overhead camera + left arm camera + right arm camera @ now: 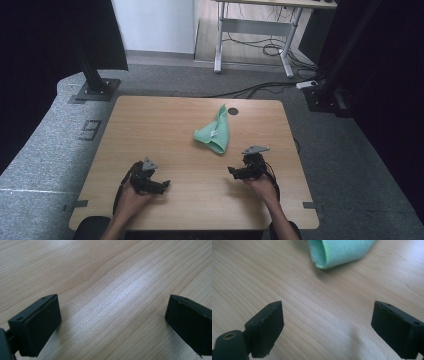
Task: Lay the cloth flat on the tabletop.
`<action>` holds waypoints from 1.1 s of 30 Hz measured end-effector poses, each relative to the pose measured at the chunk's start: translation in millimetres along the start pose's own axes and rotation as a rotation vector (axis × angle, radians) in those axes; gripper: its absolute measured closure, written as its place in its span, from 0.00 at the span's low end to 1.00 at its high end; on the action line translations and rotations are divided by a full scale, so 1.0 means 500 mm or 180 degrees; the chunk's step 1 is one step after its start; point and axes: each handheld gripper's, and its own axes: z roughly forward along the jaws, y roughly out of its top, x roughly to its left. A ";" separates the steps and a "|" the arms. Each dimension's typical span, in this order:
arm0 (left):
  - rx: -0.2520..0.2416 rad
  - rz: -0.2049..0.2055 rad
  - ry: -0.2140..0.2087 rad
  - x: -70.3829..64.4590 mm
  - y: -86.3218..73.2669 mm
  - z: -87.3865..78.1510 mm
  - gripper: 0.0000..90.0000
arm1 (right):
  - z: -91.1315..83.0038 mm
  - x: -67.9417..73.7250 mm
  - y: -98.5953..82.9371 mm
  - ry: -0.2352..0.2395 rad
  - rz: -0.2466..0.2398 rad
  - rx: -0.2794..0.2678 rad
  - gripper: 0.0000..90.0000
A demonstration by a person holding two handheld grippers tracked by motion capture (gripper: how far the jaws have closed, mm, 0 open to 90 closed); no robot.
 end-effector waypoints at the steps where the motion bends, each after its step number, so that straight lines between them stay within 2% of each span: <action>1: 0.0000 0.0000 -0.0001 0.000 0.000 0.000 0.00 | 0.005 0.000 0.009 0.0009 -0.0005 0.0008 0.15; 5: 0.0000 0.0001 0.0000 0.000 0.000 0.000 0.00 | 0.014 0.001 0.021 0.0011 -0.0021 0.0007 0.15; 16: -0.0003 -0.0003 0.0000 0.000 0.000 0.000 0.00 | 0.043 0.002 0.059 0.0062 -0.0057 0.0009 0.25; 20: -0.0002 -0.0002 0.0000 0.000 0.000 0.000 0.00 | 0.057 0.002 0.074 0.0038 -0.0071 0.0021 0.31; 21: -0.0007 -0.0009 0.0000 0.000 0.000 0.000 0.00 | 0.063 0.002 0.080 0.0030 -0.0081 0.0032 0.37; 26: -0.0001 -0.0001 0.0000 0.000 0.000 0.000 0.00 | 0.080 0.003 0.095 0.0029 -0.0093 0.0058 0.45; 27: 0.0000 -0.0001 -0.0001 0.000 0.000 0.000 0.00 | 0.088 0.003 0.103 0.0010 -0.0110 0.0077 0.49; 33: 0.0000 0.0000 0.0000 0.000 0.000 0.000 0.00 | 0.113 0.002 0.114 -0.0068 -0.0149 0.0177 0.54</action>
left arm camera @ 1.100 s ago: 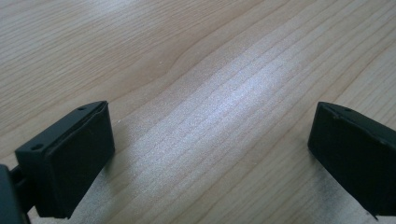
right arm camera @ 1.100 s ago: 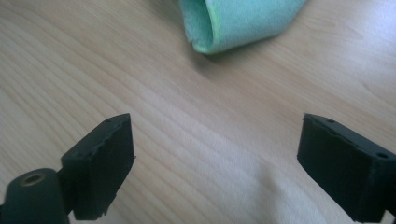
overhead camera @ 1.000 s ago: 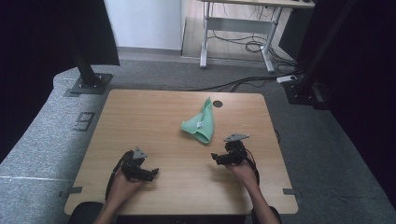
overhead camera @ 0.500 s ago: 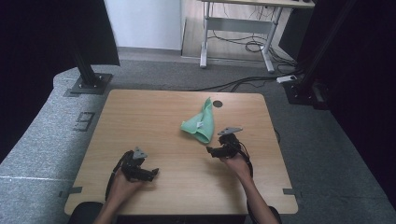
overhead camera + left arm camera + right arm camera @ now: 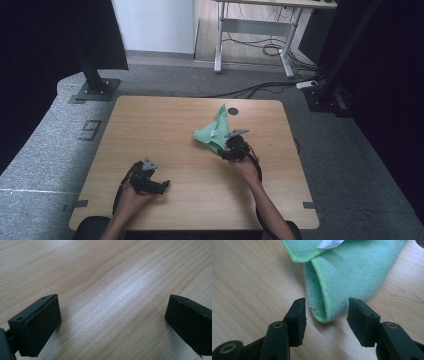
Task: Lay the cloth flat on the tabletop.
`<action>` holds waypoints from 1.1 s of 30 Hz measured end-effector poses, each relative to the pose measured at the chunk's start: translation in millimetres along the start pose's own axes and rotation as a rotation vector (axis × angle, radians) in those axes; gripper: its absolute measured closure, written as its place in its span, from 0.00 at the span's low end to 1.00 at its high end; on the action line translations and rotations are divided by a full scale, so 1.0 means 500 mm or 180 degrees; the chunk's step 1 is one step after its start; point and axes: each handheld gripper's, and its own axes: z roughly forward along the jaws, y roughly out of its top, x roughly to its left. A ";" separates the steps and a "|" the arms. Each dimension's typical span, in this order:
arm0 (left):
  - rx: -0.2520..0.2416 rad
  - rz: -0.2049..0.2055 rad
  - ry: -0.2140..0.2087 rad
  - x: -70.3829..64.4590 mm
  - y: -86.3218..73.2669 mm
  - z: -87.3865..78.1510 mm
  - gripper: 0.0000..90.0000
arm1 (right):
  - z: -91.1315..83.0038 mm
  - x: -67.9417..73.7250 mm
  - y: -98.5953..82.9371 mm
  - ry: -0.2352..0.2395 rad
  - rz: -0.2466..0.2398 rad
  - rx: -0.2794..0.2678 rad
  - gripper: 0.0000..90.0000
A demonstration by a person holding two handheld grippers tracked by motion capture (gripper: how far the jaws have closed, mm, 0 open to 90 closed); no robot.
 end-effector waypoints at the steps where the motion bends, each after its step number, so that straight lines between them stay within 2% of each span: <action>1: 0.0000 0.0000 0.0000 0.000 0.000 0.000 0.00 | 0.005 -0.001 0.001 -0.0015 0.0005 0.0019 0.55; 4: 0.0000 0.0000 0.0000 0.000 0.000 0.000 0.00 | 0.023 -0.008 -0.002 -0.0031 0.0031 0.0076 0.67; 5: 0.0000 -0.0001 -0.0001 0.000 0.000 0.000 0.00 | 0.023 -0.008 -0.002 -0.0031 0.0031 0.0076 0.67; 6: 0.0000 0.0000 -0.0001 0.000 0.000 0.000 0.00 | 0.027 -0.011 -0.005 0.0001 0.0062 0.0079 0.79; 7: 0.0000 0.0000 -0.0001 0.000 0.000 0.000 0.00 | 0.027 -0.011 -0.005 0.0001 0.0062 0.0079 0.79; 8: 0.0000 -0.0001 -0.0001 0.000 0.000 0.000 0.00 | 0.028 -0.013 -0.009 0.0028 0.0073 0.0068 0.88; 9: 0.0000 -0.0001 -0.0001 0.000 0.000 0.000 0.00 | 0.028 -0.013 -0.009 0.0028 0.0073 0.0068 0.88; 10: 0.0000 -0.0001 0.0000 0.000 0.000 0.000 0.00 | 0.025 -0.011 -0.013 0.0026 0.0045 0.0055 0.92; 19: 0.0000 0.0000 0.0000 0.000 0.000 0.000 0.00 | -0.005 0.002 -0.032 0.0148 -0.0020 -0.0023 0.94; 28: -0.0024 0.0046 -0.0027 -0.002 -0.001 -0.002 0.04 | -0.036 0.043 -0.078 0.0282 -0.0167 0.0009 0.93; 33: -0.0032 0.0066 -0.0056 -0.004 0.001 -0.003 0.07 | -0.049 0.054 -0.091 0.0311 -0.0193 0.0006 0.93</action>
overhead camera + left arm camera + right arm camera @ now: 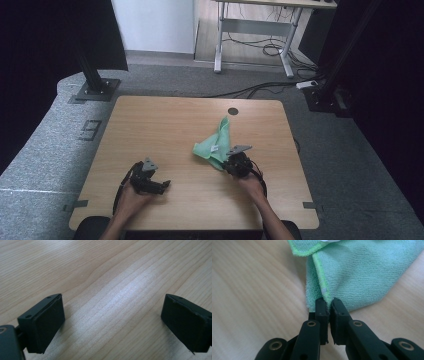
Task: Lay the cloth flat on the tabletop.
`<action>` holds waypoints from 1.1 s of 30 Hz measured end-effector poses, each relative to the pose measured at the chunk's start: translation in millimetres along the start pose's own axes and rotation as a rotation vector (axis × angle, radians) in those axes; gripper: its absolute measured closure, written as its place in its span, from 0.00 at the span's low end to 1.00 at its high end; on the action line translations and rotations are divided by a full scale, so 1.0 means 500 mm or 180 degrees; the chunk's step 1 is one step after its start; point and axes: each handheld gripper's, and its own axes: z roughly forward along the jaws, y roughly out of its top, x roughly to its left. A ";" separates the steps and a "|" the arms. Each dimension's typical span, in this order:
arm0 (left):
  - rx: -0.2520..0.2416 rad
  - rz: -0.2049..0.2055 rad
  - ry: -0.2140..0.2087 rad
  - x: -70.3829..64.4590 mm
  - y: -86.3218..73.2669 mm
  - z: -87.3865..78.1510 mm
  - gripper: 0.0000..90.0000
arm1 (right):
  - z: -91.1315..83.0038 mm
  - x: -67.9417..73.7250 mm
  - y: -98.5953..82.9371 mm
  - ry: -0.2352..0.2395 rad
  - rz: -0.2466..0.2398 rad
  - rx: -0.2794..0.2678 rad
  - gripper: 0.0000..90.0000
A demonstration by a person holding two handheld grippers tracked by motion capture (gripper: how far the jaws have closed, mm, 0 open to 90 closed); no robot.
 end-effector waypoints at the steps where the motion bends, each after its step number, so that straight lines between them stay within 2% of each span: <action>1: -0.0006 0.0028 -0.0004 -0.003 0.002 -0.001 0.09 | -0.006 0.005 -0.008 0.0014 0.0004 -0.0001 0.93; 4: -0.0003 0.0082 0.0031 -0.007 0.005 -0.001 0.09 | -0.011 0.010 -0.015 0.0033 0.0012 0.0008 0.93; 5: -0.0006 0.0130 0.0031 -0.012 0.008 -0.002 0.12 | -0.016 0.015 -0.024 0.0051 0.0028 0.0012 0.93; 8: -0.0015 0.0162 0.0003 -0.017 0.012 -0.004 0.16 | -0.019 0.020 -0.029 0.0068 0.0032 0.0016 0.93; 12: -0.0068 0.0188 -0.0131 -0.030 0.022 -0.007 0.16 | -0.032 0.032 -0.044 0.0105 0.0032 0.0020 0.93; 16: -0.0105 0.0225 -0.0204 -0.041 0.033 -0.008 0.16 | -0.039 0.037 -0.054 0.0123 0.0025 0.0028 0.93; 20: -0.0148 0.0371 -0.0313 -0.061 0.065 -0.002 0.19 | -0.044 0.036 -0.068 0.0119 0.0062 0.0023 0.92; 24: -0.0192 0.0428 -0.0388 -0.074 0.090 0.005 0.22 | -0.042 0.033 -0.072 0.0130 0.0068 0.0013 0.90; 27: -0.0195 0.0601 -0.0435 -0.095 0.132 0.020 0.24 | -0.042 0.031 -0.074 0.0153 0.0095 -0.0003 0.90; 29: -0.0196 0.0626 -0.0449 -0.099 0.139 0.023 0.24 | -0.042 0.031 -0.075 0.0159 0.0113 -0.0008 0.90; 33: -0.0182 0.0749 -0.0543 -0.115 0.177 0.050 0.29 | -0.042 0.028 -0.078 0.0186 0.0161 -0.0036 0.90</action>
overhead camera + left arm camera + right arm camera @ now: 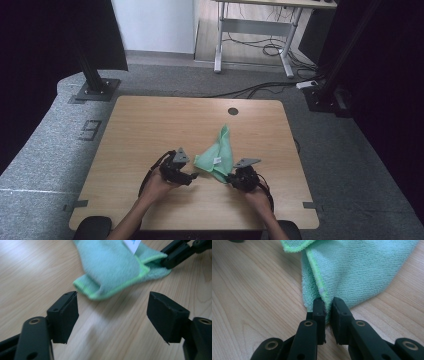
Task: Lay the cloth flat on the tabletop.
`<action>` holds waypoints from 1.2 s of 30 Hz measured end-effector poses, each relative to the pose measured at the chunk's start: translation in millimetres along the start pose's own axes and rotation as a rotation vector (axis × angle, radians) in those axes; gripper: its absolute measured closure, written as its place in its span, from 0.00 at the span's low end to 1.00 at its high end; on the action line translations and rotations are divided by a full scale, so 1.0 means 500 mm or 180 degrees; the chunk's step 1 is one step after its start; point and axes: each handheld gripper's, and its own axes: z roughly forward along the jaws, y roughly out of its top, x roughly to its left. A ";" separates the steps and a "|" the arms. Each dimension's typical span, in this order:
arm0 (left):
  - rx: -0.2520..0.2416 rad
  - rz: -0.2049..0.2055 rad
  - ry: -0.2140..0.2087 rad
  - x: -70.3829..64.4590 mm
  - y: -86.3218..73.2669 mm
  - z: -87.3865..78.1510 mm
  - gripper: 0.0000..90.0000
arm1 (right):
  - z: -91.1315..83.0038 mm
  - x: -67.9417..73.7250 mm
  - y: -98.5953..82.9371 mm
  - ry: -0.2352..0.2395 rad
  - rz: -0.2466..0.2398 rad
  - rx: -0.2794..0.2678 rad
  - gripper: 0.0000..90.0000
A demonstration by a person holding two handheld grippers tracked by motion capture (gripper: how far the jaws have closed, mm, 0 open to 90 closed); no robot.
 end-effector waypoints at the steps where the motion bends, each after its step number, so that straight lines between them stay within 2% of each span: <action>1: 0.0000 0.0000 0.0000 0.000 0.000 0.000 0.31 | 0.000 0.000 0.000 0.0000 0.0000 0.0000 0.90; 3: 0.0026 0.0032 -0.0022 0.000 0.009 0.014 0.34 | 0.000 0.000 0.000 0.0002 0.0011 -0.0001 0.90; 6: 0.0120 0.0090 0.0040 0.004 0.017 0.041 0.42 | 0.000 -0.001 -0.001 0.0006 0.0013 0.0001 0.89; 7: 0.0120 0.0090 0.0040 0.004 0.017 0.041 0.47 | 0.000 -0.001 -0.001 0.0006 0.0013 0.0001 0.89; 8: 0.0125 0.0080 0.0049 0.006 0.017 0.046 0.47 | -0.001 -0.001 -0.001 0.0007 0.0015 0.0002 0.89; 9: 0.0118 0.0065 0.0050 0.008 0.017 0.048 0.56 | -0.001 -0.001 -0.001 0.0007 0.0018 0.0005 0.89; 10: 0.0063 -0.0021 0.0053 0.014 0.016 0.050 0.74 | -0.001 -0.001 -0.001 -0.0004 0.0020 0.0016 0.89; 11: 0.0026 -0.0068 0.0058 0.018 0.016 0.047 0.81 | -0.002 -0.002 -0.001 -0.0009 0.0026 0.0020 0.89; 13: -0.0014 -0.0100 0.0079 0.022 0.016 0.042 0.88 | -0.002 -0.002 -0.002 -0.0018 0.0028 0.0022 0.89; 14: -0.0079 -0.0156 0.0114 0.032 0.019 0.027 0.90 | -0.005 -0.003 -0.002 -0.0075 0.0000 0.0035 0.89; 15: -0.0079 -0.0156 0.0114 0.032 0.019 0.027 0.91 | -0.005 -0.003 -0.002 -0.0075 0.0000 0.0035 0.89; 16: -0.0128 -0.0189 0.0170 0.042 0.023 0.006 0.91 | -0.009 -0.005 -0.002 -0.0141 -0.0002 0.0040 0.88; 18: -0.0136 -0.0202 0.0177 0.045 0.024 -0.001 0.91 | -0.011 -0.009 -0.003 -0.0168 -0.0001 0.0033 0.88; 22: -0.0156 -0.0288 0.0190 0.058 0.021 -0.041 0.91 | -0.024 -0.021 -0.003 -0.0223 0.0079 -0.0036 0.88; 25: -0.0118 -0.0340 0.0177 0.061 0.010 -0.048 0.90 | -0.029 -0.026 -0.003 -0.0238 0.0112 -0.0063 0.88; 27: -0.0043 -0.0408 0.0154 0.064 -0.006 -0.048 0.89 | -0.029 -0.028 -0.003 -0.0249 0.0109 -0.0055 0.88; 28: 0.0045 -0.0473 0.0146 0.069 -0.027 -0.042 0.87 | -0.027 -0.029 -0.004 -0.0257 0.0110 -0.0036 0.87; 29: 0.0045 -0.0473 0.0146 0.069 -0.027 -0.042 0.86 | -0.027 -0.029 -0.004 -0.0257 0.0110 -0.0036 0.87; 30: 0.0125 -0.0544 0.0151 0.075 -0.048 -0.032 0.83 | -0.024 -0.029 -0.005 -0.0260 0.0116 -0.0001 0.86; 33: 0.0209 -0.0595 0.0203 0.080 -0.067 -0.023 0.66 | -0.022 -0.029 -0.005 -0.0264 0.0099 0.0011 0.84; 34: 0.0239 -0.0610 0.0242 0.083 -0.075 -0.019 0.66 | -0.022 -0.029 -0.004 -0.0272 0.0097 0.0014 0.81; 35: 0.0261 -0.0639 0.0287 0.089 -0.083 -0.021 0.54 | -0.023 -0.028 -0.003 -0.0296 0.0088 0.0014 0.75; 36: 0.0260 -0.0665 0.0302 0.092 -0.085 -0.023 0.50 | -0.024 -0.027 -0.002 -0.0303 0.0089 0.0011 0.72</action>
